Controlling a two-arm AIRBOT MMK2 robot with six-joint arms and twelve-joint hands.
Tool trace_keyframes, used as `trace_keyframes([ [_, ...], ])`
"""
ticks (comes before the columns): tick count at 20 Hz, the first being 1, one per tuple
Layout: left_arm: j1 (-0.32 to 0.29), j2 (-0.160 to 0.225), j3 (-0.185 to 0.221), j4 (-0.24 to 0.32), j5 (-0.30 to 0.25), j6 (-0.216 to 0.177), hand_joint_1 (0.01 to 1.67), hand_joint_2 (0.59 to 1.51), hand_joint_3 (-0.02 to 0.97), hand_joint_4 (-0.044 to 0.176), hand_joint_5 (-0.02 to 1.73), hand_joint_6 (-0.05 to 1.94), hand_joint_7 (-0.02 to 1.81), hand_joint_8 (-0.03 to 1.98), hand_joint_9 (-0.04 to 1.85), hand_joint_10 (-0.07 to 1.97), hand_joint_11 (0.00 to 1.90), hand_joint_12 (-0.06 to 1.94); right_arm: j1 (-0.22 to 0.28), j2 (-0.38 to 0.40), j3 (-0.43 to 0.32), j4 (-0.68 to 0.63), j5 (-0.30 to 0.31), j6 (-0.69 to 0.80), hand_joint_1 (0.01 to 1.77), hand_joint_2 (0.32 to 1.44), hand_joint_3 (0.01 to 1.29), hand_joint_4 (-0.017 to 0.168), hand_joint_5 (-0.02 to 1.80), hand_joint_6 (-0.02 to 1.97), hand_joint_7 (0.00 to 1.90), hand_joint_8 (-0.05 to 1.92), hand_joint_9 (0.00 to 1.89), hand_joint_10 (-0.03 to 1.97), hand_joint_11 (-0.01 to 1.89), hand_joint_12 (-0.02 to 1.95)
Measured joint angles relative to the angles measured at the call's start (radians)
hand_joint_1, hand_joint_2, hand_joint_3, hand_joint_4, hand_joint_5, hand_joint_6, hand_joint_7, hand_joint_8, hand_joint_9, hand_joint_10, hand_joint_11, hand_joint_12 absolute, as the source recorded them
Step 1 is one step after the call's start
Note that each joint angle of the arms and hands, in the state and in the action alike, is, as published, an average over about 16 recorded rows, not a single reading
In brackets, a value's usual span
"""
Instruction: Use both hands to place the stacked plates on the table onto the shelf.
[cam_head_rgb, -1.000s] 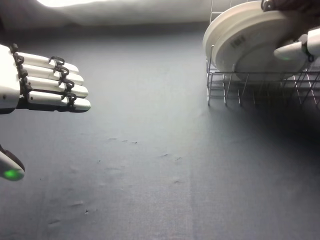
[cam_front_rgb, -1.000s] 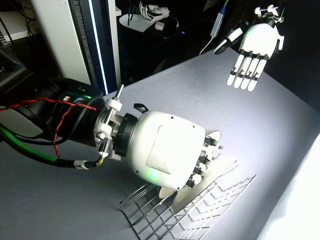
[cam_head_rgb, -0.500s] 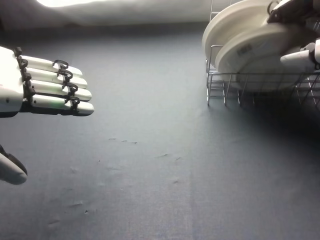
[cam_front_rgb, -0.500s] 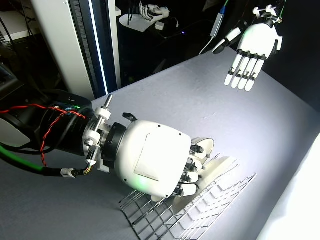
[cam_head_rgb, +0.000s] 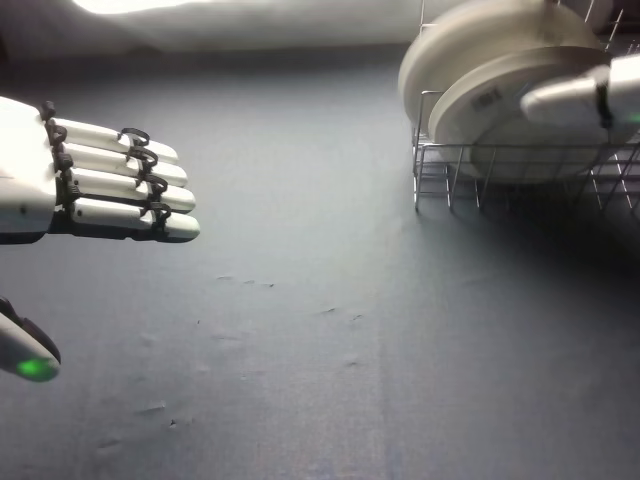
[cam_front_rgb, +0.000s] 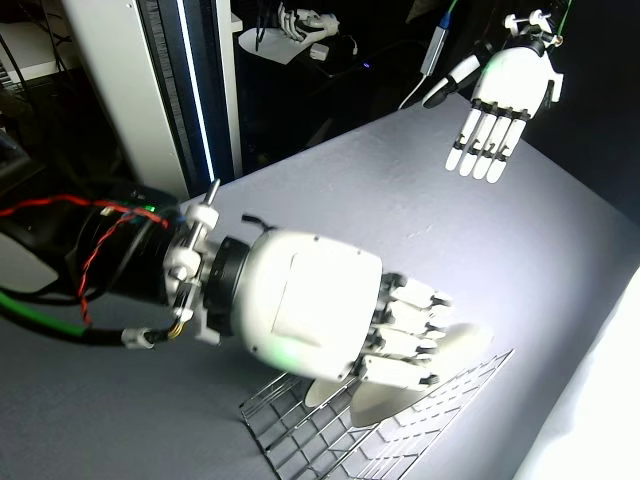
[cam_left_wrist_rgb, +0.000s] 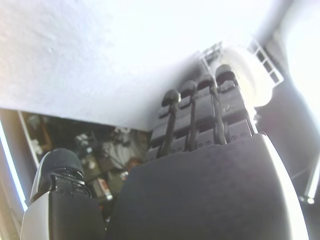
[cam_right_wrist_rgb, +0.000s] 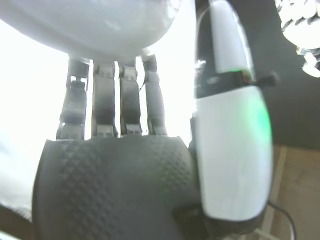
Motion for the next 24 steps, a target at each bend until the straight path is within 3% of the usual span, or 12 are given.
trace_keyframes([
  [7, -0.017, 0.002, -0.027, 0.011, -0.033, -0.021, 0.01, 1.019, 0.02, -0.001, 0.03, 0.02, 0.02, 0.0, 0.02, -0.05, 0.02, 0.0, 0.041, 0.002, -0.039, -0.258, 0.055, -0.001, 0.64, 0.93, 0.01, -0.002, 0.09, 0.02, 0.09, 0.01, 0.09, 0.0, 0.01, 0.23],
  [10, -0.024, 0.003, -0.036, 0.023, -0.045, -0.029, 0.01, 1.052, 0.019, -0.001, 0.11, 0.04, 0.12, 0.04, 0.1, 0.04, 0.05, 0.16, 0.05, 0.001, -0.047, -0.426, 0.096, -0.004, 0.51, 0.92, 0.01, 0.0, 0.1, 0.05, 0.11, 0.05, 0.1, 0.06, 0.02, 0.23],
  [14, -0.032, 0.005, -0.051, 0.04, -0.061, -0.036, 0.02, 1.115, 0.019, -0.002, 0.27, 0.38, 0.31, 0.41, 0.29, 0.48, 0.21, 0.62, 0.054, -0.001, -0.045, -0.652, 0.158, -0.01, 0.41, 0.91, 0.01, 0.001, 0.32, 0.41, 0.33, 0.42, 0.29, 0.46, 0.15, 0.68],
  [17, -0.035, 0.007, -0.059, 0.054, -0.069, -0.038, 0.05, 1.173, 0.018, -0.001, 0.54, 0.73, 0.61, 0.77, 0.58, 0.85, 0.49, 0.98, 0.055, -0.003, -0.039, -0.788, 0.202, -0.016, 0.35, 0.93, 0.01, 0.003, 0.58, 0.76, 0.6, 0.77, 0.55, 0.81, 0.39, 1.03],
  [21, -0.035, 0.008, -0.063, 0.067, -0.073, -0.039, 0.08, 1.234, 0.018, -0.001, 0.75, 1.0, 0.85, 1.06, 0.81, 1.18, 0.7, 1.34, 0.056, -0.004, -0.034, -0.887, 0.24, -0.021, 0.29, 0.96, 0.01, 0.004, 0.8, 1.04, 0.82, 1.06, 0.76, 1.12, 0.56, 1.4],
  [24, -0.035, 0.009, -0.066, 0.074, -0.075, -0.039, 0.1, 1.284, 0.017, -0.001, 0.94, 1.31, 1.06, 1.39, 1.02, 1.55, 0.9, 1.71, 0.057, -0.005, -0.031, -0.927, 0.261, -0.024, 0.26, 0.99, 0.01, 0.005, 1.02, 1.36, 1.04, 1.39, 0.96, 1.46, 0.72, 1.77],
])
